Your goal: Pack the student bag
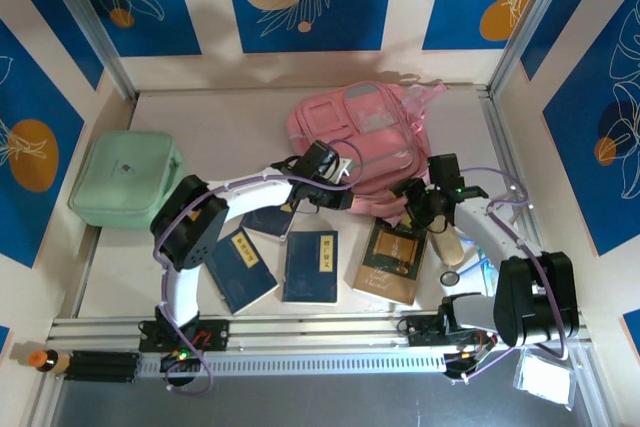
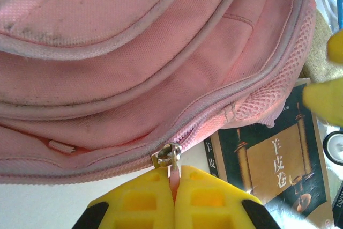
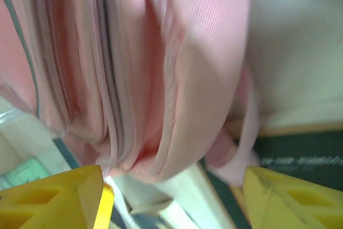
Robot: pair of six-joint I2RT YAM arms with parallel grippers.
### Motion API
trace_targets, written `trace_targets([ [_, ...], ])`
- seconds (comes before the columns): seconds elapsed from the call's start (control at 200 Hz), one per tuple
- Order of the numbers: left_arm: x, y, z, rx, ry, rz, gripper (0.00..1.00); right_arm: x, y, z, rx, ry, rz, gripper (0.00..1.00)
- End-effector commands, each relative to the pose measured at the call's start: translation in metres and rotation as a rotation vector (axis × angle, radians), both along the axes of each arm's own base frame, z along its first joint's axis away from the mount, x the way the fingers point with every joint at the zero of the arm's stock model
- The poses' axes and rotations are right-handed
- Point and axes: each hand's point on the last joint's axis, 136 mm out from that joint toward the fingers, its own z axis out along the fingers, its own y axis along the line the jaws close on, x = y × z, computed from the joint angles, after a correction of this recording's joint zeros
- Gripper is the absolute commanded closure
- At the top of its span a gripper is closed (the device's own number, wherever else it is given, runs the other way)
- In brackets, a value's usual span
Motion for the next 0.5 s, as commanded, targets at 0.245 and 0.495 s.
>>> trace_targets([
  [0.245,-0.010,-0.015,0.002,-0.018,0.010,-0.039,1.00,0.011,0.036,-0.003,0.099,0.087,-0.048,0.31],
  [0.495,-0.010,-0.015,0.001,-0.006,0.011,-0.044,1.00,0.017,0.035,-0.026,0.056,0.193,-0.088,0.32],
])
